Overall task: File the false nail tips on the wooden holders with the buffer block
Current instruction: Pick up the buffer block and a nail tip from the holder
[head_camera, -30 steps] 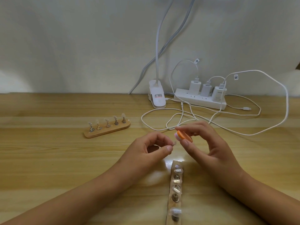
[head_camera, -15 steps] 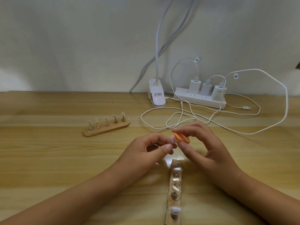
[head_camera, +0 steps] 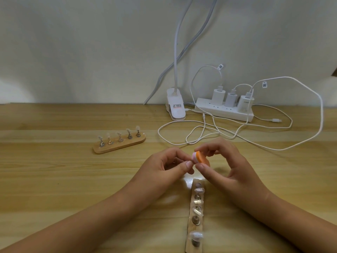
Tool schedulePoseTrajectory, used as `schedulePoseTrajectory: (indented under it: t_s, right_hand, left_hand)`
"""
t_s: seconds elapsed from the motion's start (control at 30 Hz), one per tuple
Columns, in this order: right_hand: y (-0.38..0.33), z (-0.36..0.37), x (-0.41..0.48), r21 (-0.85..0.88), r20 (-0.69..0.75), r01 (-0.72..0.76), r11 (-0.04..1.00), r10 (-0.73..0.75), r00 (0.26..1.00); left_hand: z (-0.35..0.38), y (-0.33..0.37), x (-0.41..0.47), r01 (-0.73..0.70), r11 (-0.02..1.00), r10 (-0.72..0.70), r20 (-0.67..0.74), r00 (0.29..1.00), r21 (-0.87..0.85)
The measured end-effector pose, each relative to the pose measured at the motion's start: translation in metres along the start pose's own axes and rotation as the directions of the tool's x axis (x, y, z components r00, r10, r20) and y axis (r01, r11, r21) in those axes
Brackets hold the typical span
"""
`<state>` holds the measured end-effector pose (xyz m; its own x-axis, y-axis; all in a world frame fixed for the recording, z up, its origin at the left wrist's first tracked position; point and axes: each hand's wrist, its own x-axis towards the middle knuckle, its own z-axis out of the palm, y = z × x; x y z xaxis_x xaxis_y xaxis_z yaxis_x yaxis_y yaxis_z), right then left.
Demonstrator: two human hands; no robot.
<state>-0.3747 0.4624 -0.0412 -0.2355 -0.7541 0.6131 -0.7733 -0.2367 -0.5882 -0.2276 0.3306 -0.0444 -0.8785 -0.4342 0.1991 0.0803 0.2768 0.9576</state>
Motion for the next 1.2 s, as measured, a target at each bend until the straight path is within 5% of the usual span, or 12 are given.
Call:
schedulePoseTrajectory:
  t_s: [0.7, 1.2]
  right_hand:
    - [-0.007, -0.005, 0.000, 0.042, 0.078, -0.139, 0.989, 0.135, 0.988]
    - [-0.010, -0.006, -0.002, 0.021, 0.080, -0.073, 0.997, 0.071, 0.994]
  left_hand:
    - [0.001, 0.000, -0.002, 0.037, 0.999, -0.037, -0.015, 0.999, -0.010]
    - [0.001, 0.002, -0.002, 0.031, 0.999, -0.030, -0.031, 0.999, 0.032]
